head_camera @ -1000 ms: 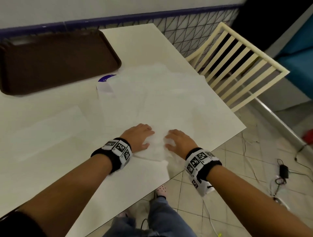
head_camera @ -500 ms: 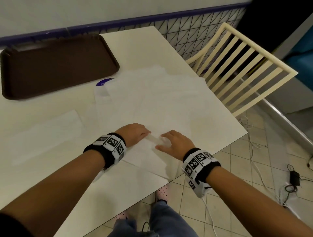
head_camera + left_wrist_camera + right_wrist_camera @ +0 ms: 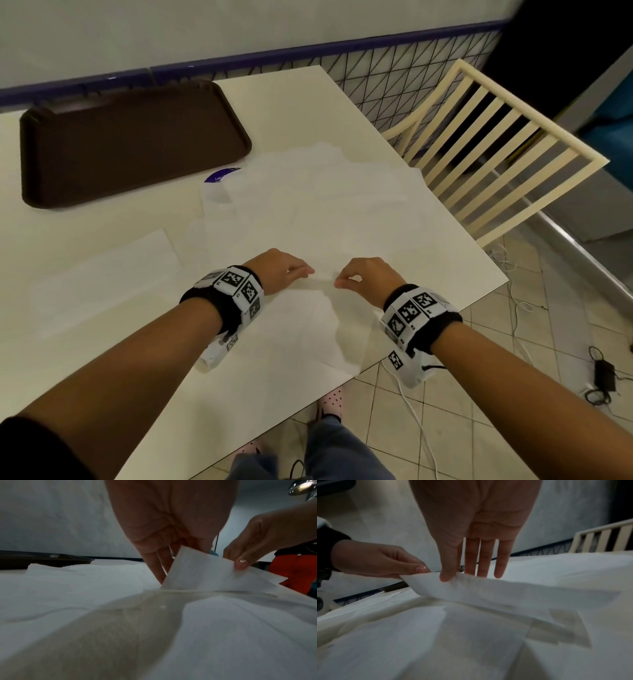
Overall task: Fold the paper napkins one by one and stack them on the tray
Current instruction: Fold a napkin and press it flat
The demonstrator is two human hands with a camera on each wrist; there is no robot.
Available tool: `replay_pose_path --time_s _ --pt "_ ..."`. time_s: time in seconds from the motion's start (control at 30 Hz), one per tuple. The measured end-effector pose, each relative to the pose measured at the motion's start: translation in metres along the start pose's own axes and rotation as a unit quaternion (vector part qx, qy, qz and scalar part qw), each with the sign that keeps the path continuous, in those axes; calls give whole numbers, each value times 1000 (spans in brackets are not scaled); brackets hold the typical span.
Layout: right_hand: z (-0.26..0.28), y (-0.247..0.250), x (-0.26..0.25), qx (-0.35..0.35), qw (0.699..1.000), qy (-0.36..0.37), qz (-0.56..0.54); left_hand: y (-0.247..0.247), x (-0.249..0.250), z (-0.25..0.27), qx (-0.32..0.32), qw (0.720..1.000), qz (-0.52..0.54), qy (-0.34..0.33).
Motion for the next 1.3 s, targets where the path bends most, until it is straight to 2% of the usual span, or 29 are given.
replay_pose_path --time_s 0.17,0.33,0.53,0.63,0.73,0.8,0.9,1.0,1.13,1.3 --pt "7 -19 14 27 994 -17 -103 -14 -11 3 -13 999 -18 24" --pt "6 -20 19 61 987 -20 -144 -14 -16 3 -9 999 33 42" --pt "6 -10 25 81 986 -30 -143 -12 -7 1 -3 999 -38 -2" --pt "4 11 16 93 988 -2 -122 0 1 -6 44 998 -48 -24" --pt "1 47 3 146 987 21 -68 34 4 -11 132 991 24 -13" --pt "-6 63 -11 153 987 30 -39 62 6 -4 187 980 74 -9" --pt "-25 60 -35 86 994 35 55 90 -3 20 222 964 142 -28" --pt "-43 44 -69 45 989 76 116 90 -39 54 200 965 168 -15" --pt "-61 -6 -132 -17 978 178 110 68 -110 114 191 969 146 59" --pt "-69 -85 -205 -128 951 265 92 27 -189 193 198 950 179 163"
Point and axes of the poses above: each hand's wrist, its own z-axis away from the middle knuckle, its own y-axis out of the back of the hand, x = y × z, the point moved 10 cm from there along -z, towards the middle knuckle, and after that the axes turned 12 degrees about y, right-handed, at the moved point
